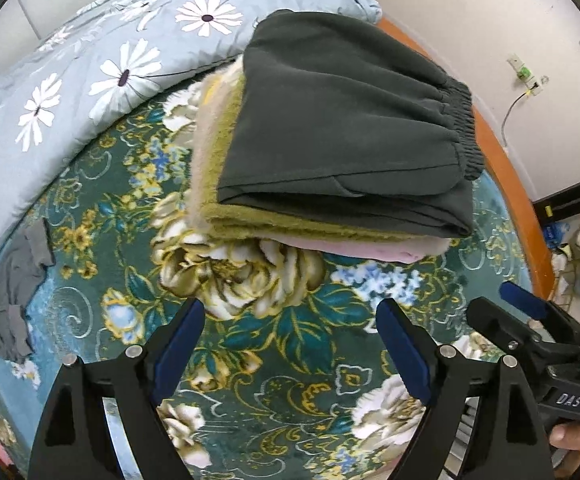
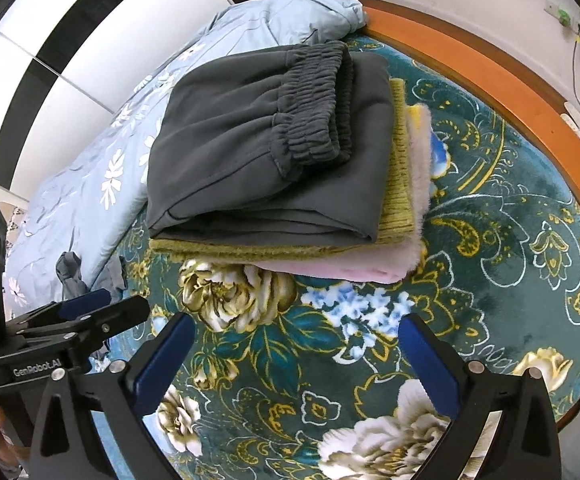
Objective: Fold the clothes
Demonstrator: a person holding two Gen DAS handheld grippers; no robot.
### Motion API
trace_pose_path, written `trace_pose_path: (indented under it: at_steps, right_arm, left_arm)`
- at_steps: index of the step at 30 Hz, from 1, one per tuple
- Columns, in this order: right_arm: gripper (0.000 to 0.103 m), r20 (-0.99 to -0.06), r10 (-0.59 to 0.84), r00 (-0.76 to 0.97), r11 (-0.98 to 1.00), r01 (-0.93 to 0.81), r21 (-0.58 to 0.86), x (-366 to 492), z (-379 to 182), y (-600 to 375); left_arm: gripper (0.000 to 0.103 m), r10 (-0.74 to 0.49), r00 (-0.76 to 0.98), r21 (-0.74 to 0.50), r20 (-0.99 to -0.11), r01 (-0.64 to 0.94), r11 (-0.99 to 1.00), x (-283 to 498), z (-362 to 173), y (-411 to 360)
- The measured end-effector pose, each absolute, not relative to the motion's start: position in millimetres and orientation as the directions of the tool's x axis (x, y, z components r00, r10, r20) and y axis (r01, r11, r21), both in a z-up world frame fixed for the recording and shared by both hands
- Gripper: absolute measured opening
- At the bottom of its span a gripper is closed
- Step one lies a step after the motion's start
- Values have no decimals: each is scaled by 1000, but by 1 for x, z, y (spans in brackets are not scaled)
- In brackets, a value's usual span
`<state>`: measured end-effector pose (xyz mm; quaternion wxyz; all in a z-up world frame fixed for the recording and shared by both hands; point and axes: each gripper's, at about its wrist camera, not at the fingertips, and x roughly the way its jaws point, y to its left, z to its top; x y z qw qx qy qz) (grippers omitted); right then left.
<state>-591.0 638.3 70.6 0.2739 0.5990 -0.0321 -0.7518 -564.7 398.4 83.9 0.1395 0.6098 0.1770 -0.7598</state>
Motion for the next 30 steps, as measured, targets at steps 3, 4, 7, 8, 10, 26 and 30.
trace_pose_path:
  at_steps: [3, 4, 7, 8, 10, 26, 30]
  right_arm:
    - [103, -885, -445, -134, -850, 375, 370, -592, 71, 636]
    - [103, -886, -444, -134, -850, 375, 370, -592, 71, 636]
    - [103, -888, -440, -131, -851, 377, 366, -593, 70, 633]
    - [103, -889, -440, -129, -850, 378, 366, -594, 70, 631]
    - [103, -890, -438, -126, -850, 381, 364, -595, 69, 629]
    - [103, -902, -419, -109, -848, 401, 346, -604, 58, 614]
    - [103, -906, -408, -118, -851, 408, 330, -607, 57, 610]
  left_arm:
    - [88, -18, -211, -74, -977, 423, -903, -565, 84, 398]
    - [88, -26, -209, -66, -978, 421, -905, -565, 84, 398]
    - [88, -36, -204, -54, -978, 419, -906, -565, 83, 397]
    - [88, -40, -202, -49, -979, 419, -906, -566, 83, 396]
    - [88, -51, -202, -39, -978, 420, -907, -565, 82, 394]
    - [88, -47, -239, -60, -970, 423, -904, -567, 69, 384]
    - [88, -54, -242, -55, -969, 423, -905, -568, 65, 382]
